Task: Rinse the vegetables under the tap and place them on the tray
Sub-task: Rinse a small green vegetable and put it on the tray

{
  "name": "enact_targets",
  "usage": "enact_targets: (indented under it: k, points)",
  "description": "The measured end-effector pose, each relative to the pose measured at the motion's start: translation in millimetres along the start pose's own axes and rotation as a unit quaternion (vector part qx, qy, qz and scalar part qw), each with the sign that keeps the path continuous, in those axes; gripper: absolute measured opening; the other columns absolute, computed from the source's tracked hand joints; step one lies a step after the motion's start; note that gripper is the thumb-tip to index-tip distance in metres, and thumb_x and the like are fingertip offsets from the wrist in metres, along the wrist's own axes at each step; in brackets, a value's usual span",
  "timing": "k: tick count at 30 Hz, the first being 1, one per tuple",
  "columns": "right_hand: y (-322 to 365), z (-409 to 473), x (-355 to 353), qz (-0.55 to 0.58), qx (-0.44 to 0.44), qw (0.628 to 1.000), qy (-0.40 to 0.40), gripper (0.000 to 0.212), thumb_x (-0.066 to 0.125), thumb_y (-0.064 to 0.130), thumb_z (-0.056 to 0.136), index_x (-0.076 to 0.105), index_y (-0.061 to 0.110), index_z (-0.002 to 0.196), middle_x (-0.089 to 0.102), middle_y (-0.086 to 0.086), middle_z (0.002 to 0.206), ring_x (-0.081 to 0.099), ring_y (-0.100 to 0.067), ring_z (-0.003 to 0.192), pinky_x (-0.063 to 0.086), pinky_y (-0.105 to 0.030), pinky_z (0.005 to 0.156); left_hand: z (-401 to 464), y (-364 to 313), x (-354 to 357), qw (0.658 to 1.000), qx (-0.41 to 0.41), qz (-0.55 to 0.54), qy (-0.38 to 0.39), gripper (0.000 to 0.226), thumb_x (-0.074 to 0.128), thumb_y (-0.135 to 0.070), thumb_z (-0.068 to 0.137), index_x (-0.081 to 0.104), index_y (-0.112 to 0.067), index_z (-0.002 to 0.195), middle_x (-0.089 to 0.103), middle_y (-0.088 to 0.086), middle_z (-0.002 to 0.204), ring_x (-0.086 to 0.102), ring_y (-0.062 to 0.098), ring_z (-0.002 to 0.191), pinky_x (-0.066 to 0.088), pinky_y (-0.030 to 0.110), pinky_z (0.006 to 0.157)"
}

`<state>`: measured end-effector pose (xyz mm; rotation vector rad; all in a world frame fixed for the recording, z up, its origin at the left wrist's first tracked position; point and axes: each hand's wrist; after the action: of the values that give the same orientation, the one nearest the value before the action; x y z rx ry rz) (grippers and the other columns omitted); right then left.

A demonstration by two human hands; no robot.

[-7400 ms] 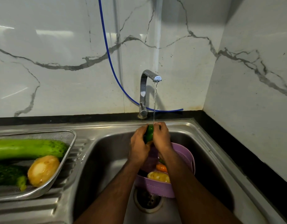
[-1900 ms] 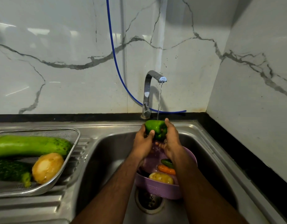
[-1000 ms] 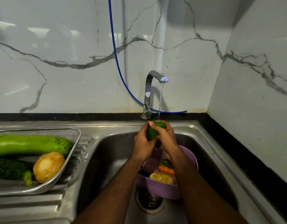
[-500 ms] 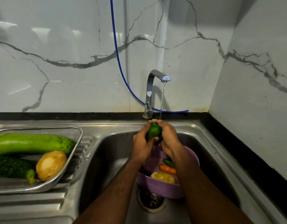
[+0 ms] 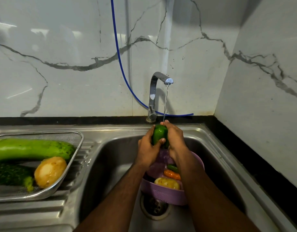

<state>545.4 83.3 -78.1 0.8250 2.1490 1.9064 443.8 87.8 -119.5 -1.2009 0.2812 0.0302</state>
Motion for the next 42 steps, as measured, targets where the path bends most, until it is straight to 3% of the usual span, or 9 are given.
enact_targets:
  k: [3, 7, 11, 15, 20, 26, 32, 37, 42]
  points:
    - [0.1, -0.4, -9.0, 0.009, 0.051, 0.998, 0.046, 0.028, 0.068, 0.045, 0.094, 0.069, 0.022, 0.112, 0.070, -0.012, 0.116, 0.068, -0.030, 0.107, 0.060, -0.048, 0.090, 1.1, -1.4, -1.2, 0.989, -0.078, -0.120, -0.023, 0.041, 0.069, -0.028, 0.091, 0.051, -0.040, 0.126, 0.063, 0.007, 0.127, 0.064, 0.021, 0.111, 0.056, 0.048, 0.095]
    - [-0.2, -4.1, -18.0, 0.032, 0.066, 0.991, 0.111, 0.033, 0.057, 0.040, 0.102, 0.067, 0.024, 0.128, 0.068, -0.012, 0.122, 0.067, -0.029, 0.106, 0.058, -0.038, 0.072, 1.2, -15.3, -2.7, 0.917, -0.197, -0.348, -0.010, 0.030, 0.054, -0.017, 0.101, 0.043, -0.017, 0.129, 0.056, 0.017, 0.127, 0.064, 0.038, 0.112, 0.058, 0.053, 0.088]
    - [-4.2, -2.8, -19.1, 0.085, 0.058, 0.985, 0.142, 0.030, 0.052, 0.028, 0.105, 0.072, 0.025, 0.127, 0.069, -0.012, 0.129, 0.067, -0.032, 0.116, 0.059, -0.046, 0.094, 0.2, -20.7, -7.0, 0.872, -0.246, -0.422, 0.019, 0.034, 0.048, -0.024, 0.104, 0.045, -0.008, 0.134, 0.059, 0.024, 0.129, 0.068, 0.039, 0.106, 0.059, 0.047, 0.085]
    - [-3.9, -2.6, -16.8, 0.070, 0.012, 0.987, 0.147, 0.032, 0.060, 0.010, 0.099, 0.068, 0.017, 0.129, 0.071, -0.009, 0.125, 0.068, -0.028, 0.114, 0.061, -0.039, 0.086, -2.3, -15.6, -10.3, 0.877, -0.256, -0.401, 0.062, 0.039, 0.057, -0.034, 0.098, 0.052, -0.019, 0.134, 0.068, 0.019, 0.120, 0.072, 0.035, 0.101, 0.057, 0.045, 0.091]
    - [-13.8, 1.2, -14.2, -0.001, -0.059, 0.995, 0.082, 0.034, 0.084, 0.012, 0.081, 0.073, 0.018, 0.113, 0.075, -0.003, 0.116, 0.067, -0.024, 0.115, 0.056, -0.044, 0.101, 0.7, -15.7, -9.0, 0.896, -0.269, -0.351, 0.034, 0.036, 0.047, -0.041, 0.102, 0.056, -0.023, 0.132, 0.068, 0.014, 0.120, 0.067, 0.033, 0.109, 0.054, 0.046, 0.094]
    - [-15.9, -1.4, -6.0, -0.015, -0.096, 0.992, 0.080, 0.013, 0.070, 0.020, 0.095, 0.078, 0.014, 0.103, 0.078, -0.004, 0.106, 0.070, -0.023, 0.112, 0.057, -0.037, 0.098, 2.1, -14.8, -6.1, 0.898, -0.266, -0.351, -0.008, 0.042, 0.066, -0.042, 0.091, 0.056, -0.020, 0.125, 0.069, 0.012, 0.116, 0.068, 0.032, 0.106, 0.054, 0.055, 0.095]
    - [-16.3, -1.7, -11.0, -0.043, -0.075, 0.976, 0.198, 0.051, 0.058, 0.000, 0.097, 0.064, 0.034, 0.134, 0.052, 0.001, 0.147, 0.052, -0.023, 0.132, 0.052, -0.039, 0.104, 0.2, -17.5, -7.3, 0.869, -0.267, -0.417, 0.003, 0.036, 0.052, -0.031, 0.101, 0.055, -0.011, 0.131, 0.062, 0.018, 0.127, 0.063, 0.033, 0.115, 0.054, 0.051, 0.097]
    - [-17.4, -5.7, -5.5, -0.137, -0.114, 0.975, 0.135, 0.047, 0.058, 0.026, 0.103, 0.049, 0.032, 0.148, 0.049, 0.010, 0.135, 0.052, -0.018, 0.126, 0.052, -0.039, 0.103, -2.6, -18.8, -6.7, 0.878, -0.242, -0.412, 0.012, 0.036, 0.045, -0.033, 0.104, 0.058, -0.012, 0.130, 0.067, 0.017, 0.123, 0.066, 0.030, 0.112, 0.060, 0.042, 0.083]
    - [-16.7, 1.6, 1.4, -0.160, -0.107, 0.981, -0.015, 0.031, 0.055, 0.042, 0.104, 0.072, 0.018, 0.114, 0.073, -0.006, 0.109, 0.068, -0.022, 0.104, 0.057, -0.042, 0.094, -5.3, -18.0, 4.4, 0.924, -0.200, -0.324, 0.043, 0.028, 0.046, -0.024, 0.104, 0.057, -0.020, 0.130, 0.066, 0.015, 0.124, 0.066, 0.029, 0.113, 0.055, 0.050, 0.094]
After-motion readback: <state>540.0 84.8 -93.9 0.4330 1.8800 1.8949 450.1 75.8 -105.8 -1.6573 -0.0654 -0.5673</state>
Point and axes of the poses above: each hand's wrist, its own z-axis towards the middle knuckle, its own x-axis out of the palm, y = z × x
